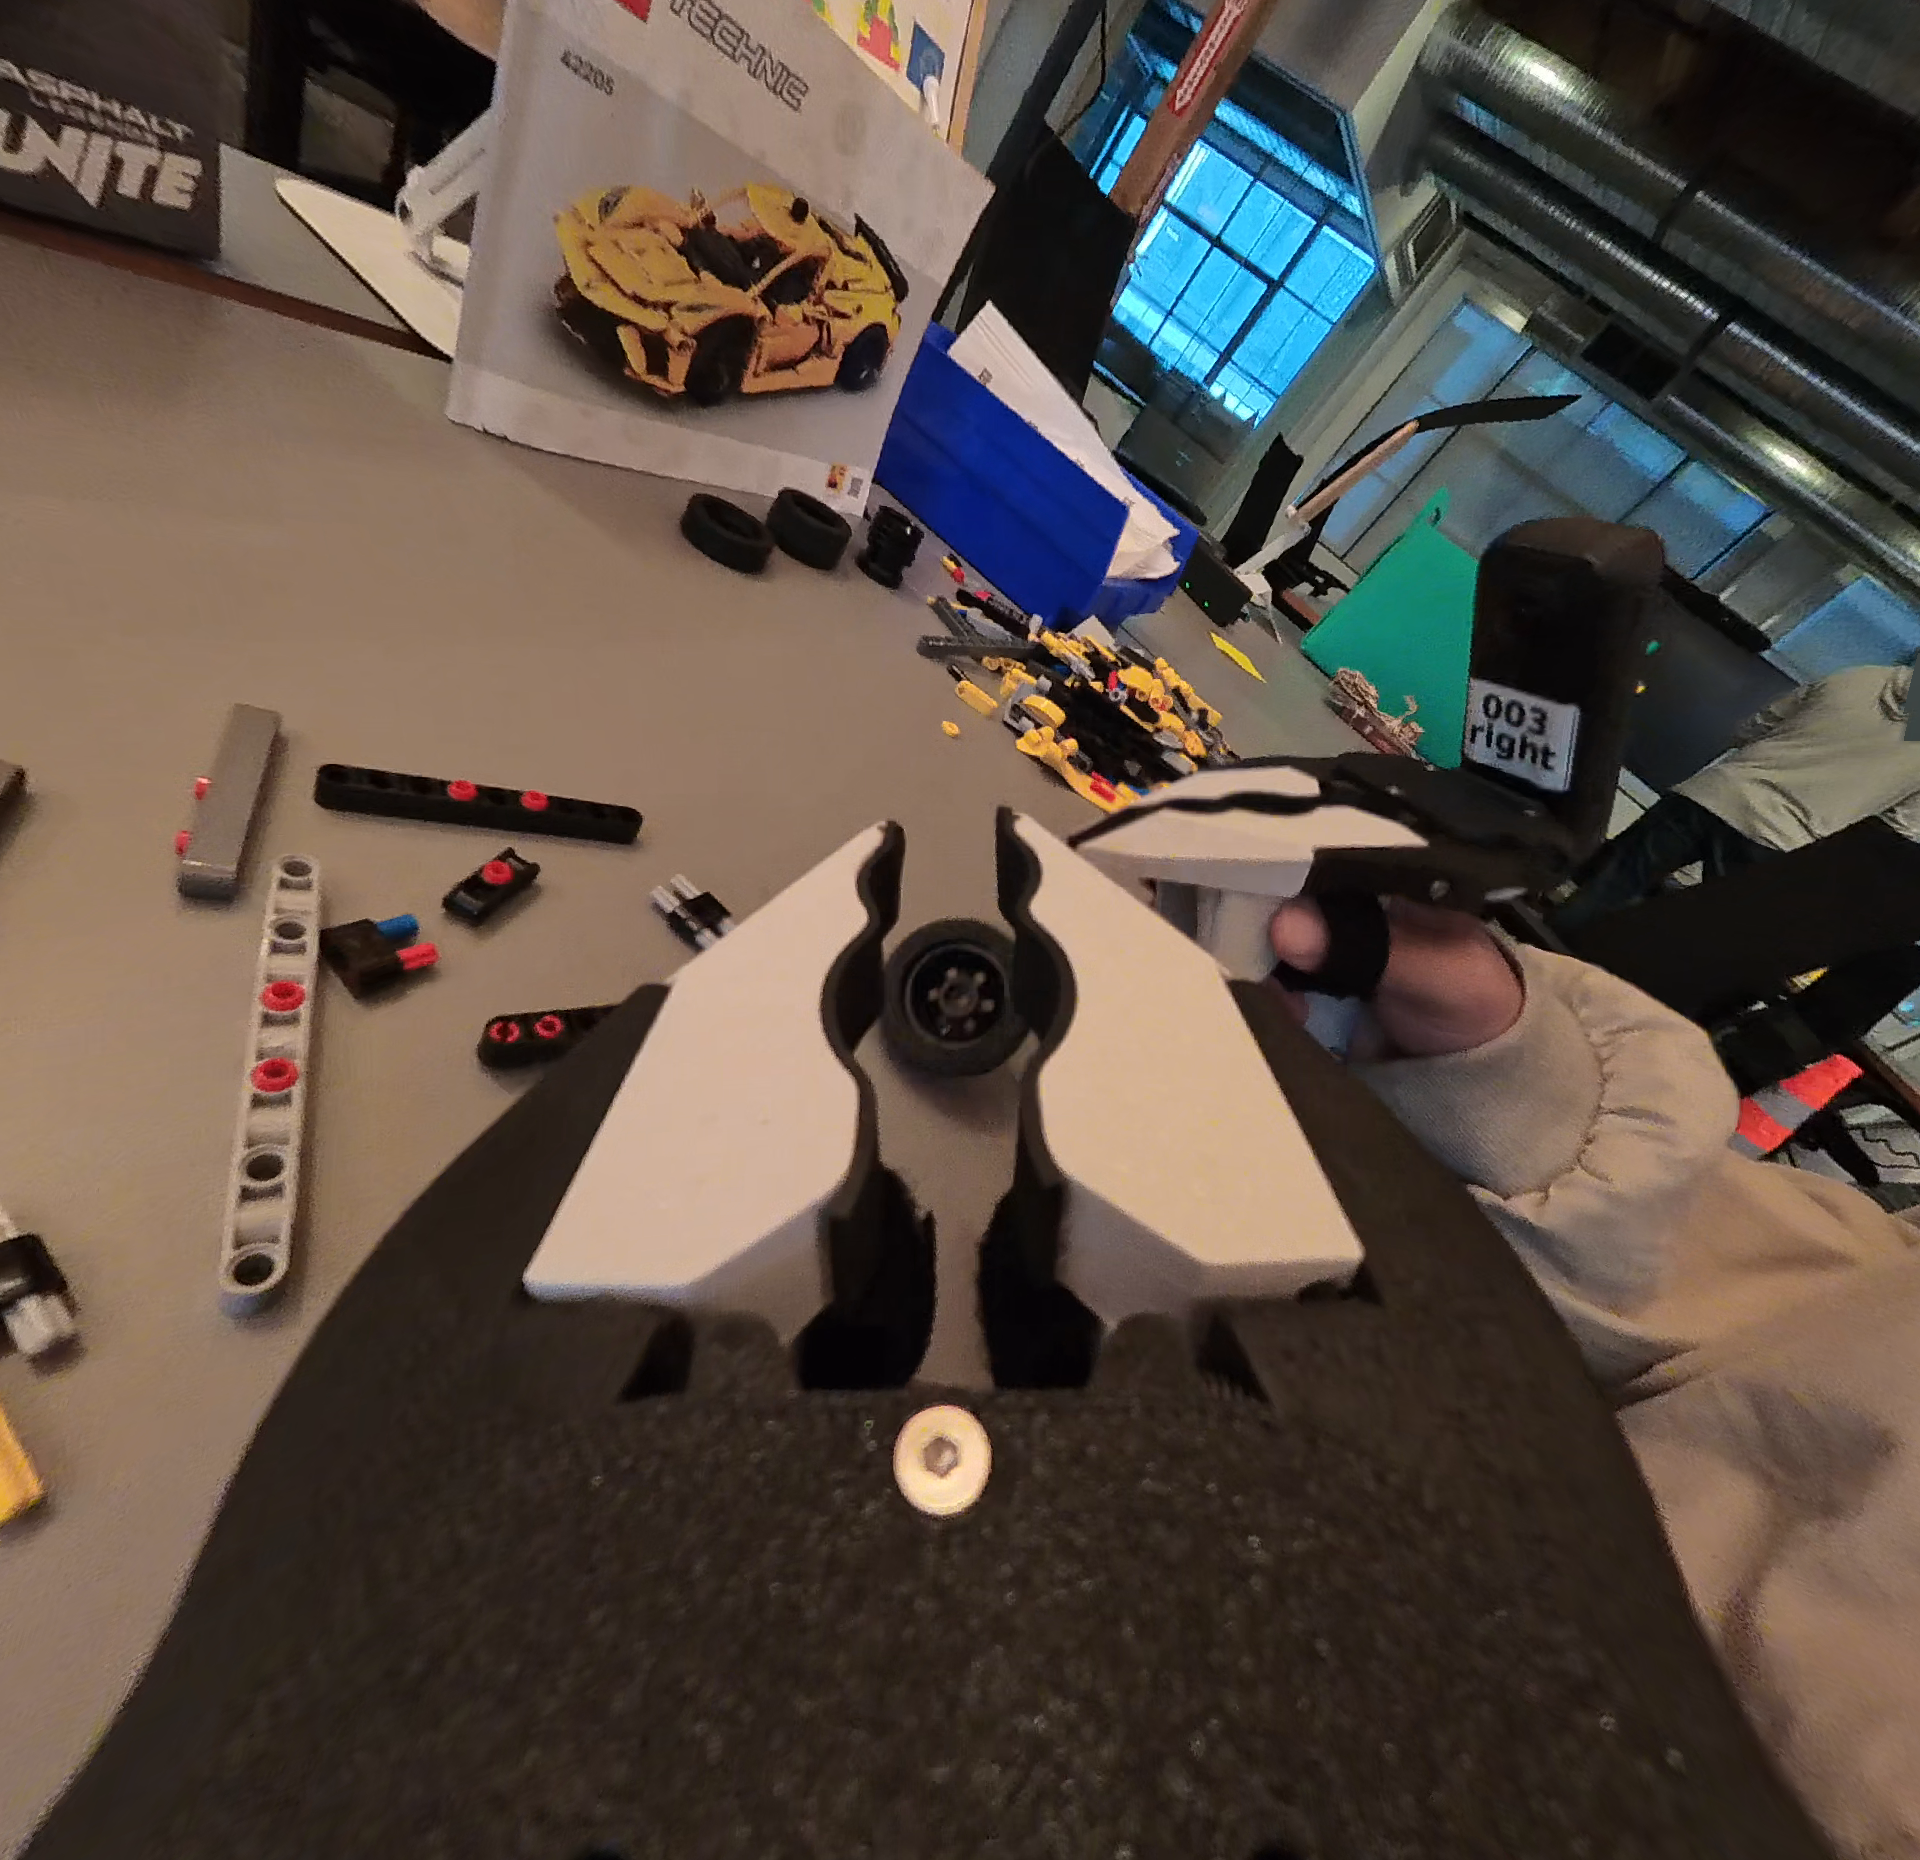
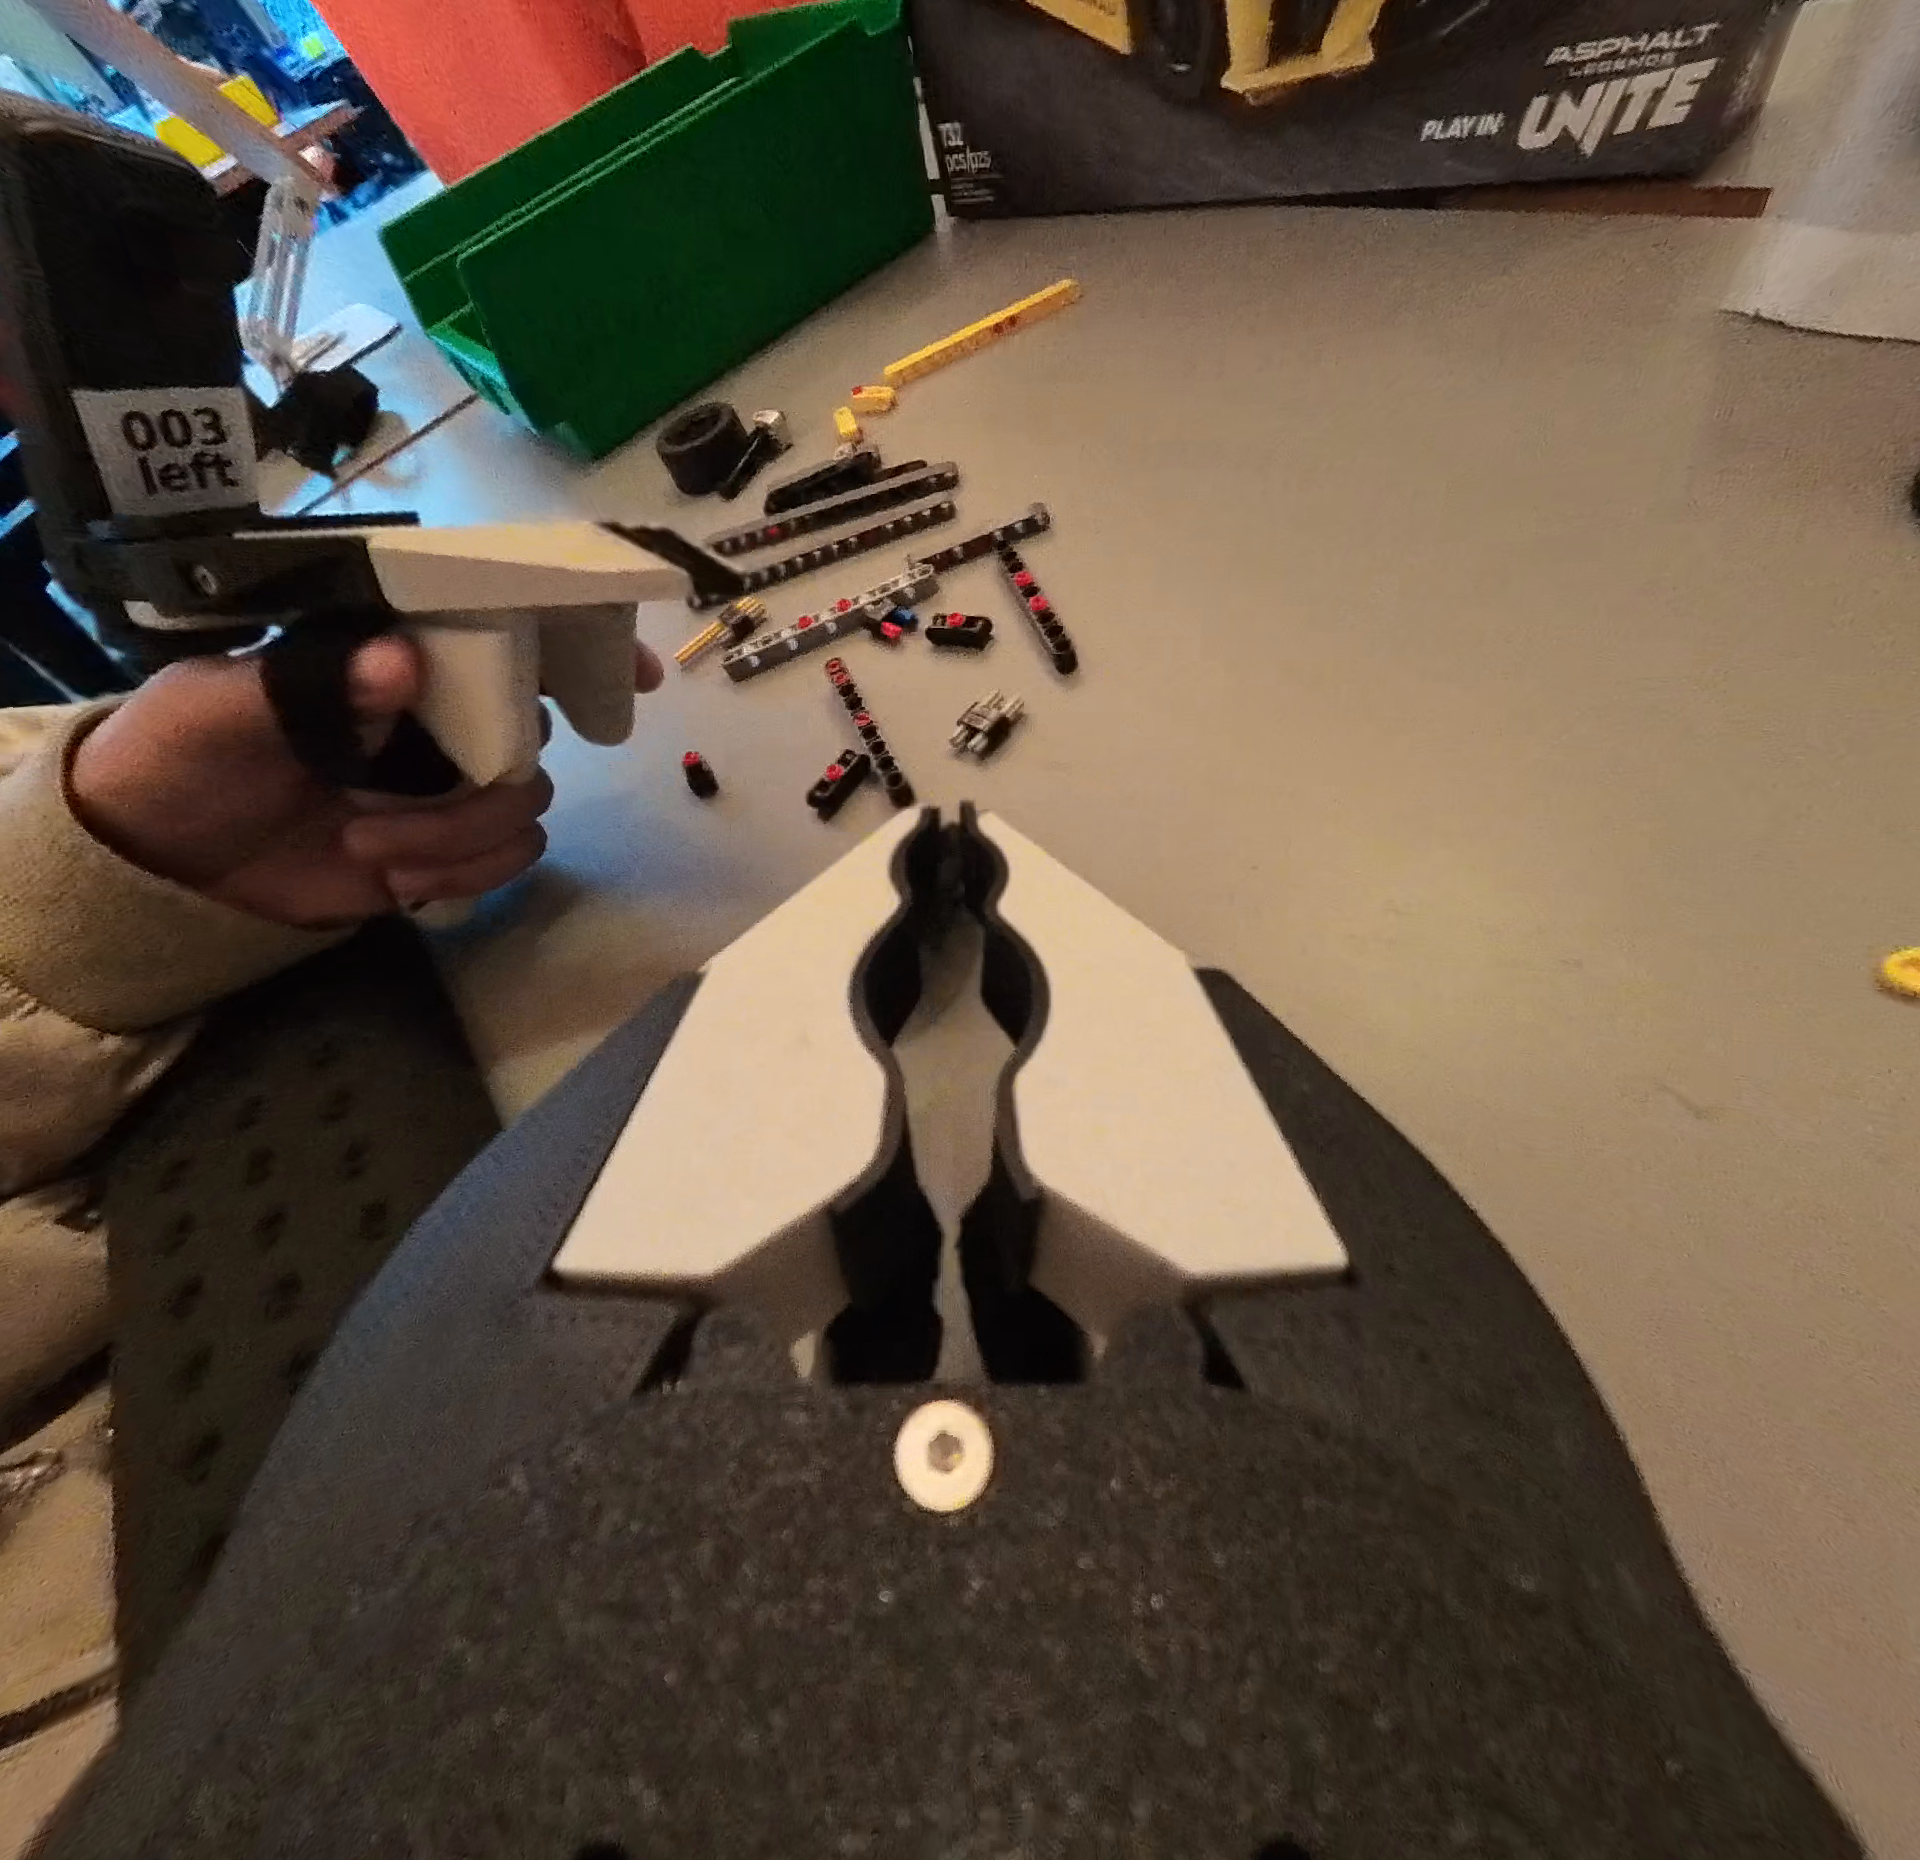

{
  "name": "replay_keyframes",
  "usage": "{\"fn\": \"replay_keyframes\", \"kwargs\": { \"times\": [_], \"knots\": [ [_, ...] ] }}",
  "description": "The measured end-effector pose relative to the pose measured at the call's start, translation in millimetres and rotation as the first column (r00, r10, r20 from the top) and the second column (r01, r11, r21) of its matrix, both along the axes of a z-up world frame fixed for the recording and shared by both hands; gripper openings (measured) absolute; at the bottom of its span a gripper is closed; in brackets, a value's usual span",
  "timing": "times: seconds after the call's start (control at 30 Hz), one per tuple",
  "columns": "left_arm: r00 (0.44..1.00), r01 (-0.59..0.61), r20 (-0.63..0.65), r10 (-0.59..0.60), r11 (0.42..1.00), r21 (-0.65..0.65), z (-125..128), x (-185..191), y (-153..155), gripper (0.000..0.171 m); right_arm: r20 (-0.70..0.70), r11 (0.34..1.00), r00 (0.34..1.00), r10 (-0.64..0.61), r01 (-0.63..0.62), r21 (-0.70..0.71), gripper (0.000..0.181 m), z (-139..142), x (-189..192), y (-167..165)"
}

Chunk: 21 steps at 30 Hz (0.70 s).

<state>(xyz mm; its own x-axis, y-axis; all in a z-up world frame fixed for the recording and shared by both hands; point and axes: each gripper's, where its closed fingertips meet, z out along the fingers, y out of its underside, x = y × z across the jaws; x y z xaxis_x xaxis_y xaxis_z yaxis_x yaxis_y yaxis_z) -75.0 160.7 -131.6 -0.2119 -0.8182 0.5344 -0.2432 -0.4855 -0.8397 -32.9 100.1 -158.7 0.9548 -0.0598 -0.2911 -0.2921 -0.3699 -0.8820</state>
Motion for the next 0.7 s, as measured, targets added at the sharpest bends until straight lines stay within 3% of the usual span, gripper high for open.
{"fn": "replay_keyframes", "kwargs": {
  "times": [0.2, 0.3, 0.4, 0.53, 0.6, 0.7],
  "knots": [
    [0.998, 0.007, -0.060, 0.001, 0.992, 0.126, -11, 0, -5, 0.018, 0.010, 0.987, 0.994, 0.106, -0.104, -0.122, 0.040, -24, -7, -6],
    [0.995, 0.040, -0.096, -0.020, 0.976, 0.216, -18, 1, -14, 0.018, 0.087, 0.963, 0.983, 0.163, -0.139, -0.233, 0.047, -40, -12, -10],
    [0.992, 0.083, -0.118, -0.051, 0.957, 0.280, -23, 2, -24, 0.017, 0.223, 0.952, 0.963, 0.152, -0.082, -0.293, 0.045, -44, 0, -15],
    [0.978, 0.170, -0.173, -0.118, 0.930, 0.327, -32, 5, -39, 0.018, 0.157, 0.961, 0.977, 0.147, -0.103, -0.257, 0.037, -35, 1, -16],
    [0.959, 0.249, -0.232, -0.163, 0.878, 0.410, -42, 5, -46, 0.018, 0.165, 0.954, 0.965, 0.203, -0.157, -0.256, 0.033, -30, 0, -22],
    [0.923, 0.369, -0.334, -0.193, 0.692, 0.620, -62, 8, -49, 0.039, 0.226, 0.953, 0.948, 0.223, -0.164, -0.255, 0.019, -24, 12, -24]
  ]
}}
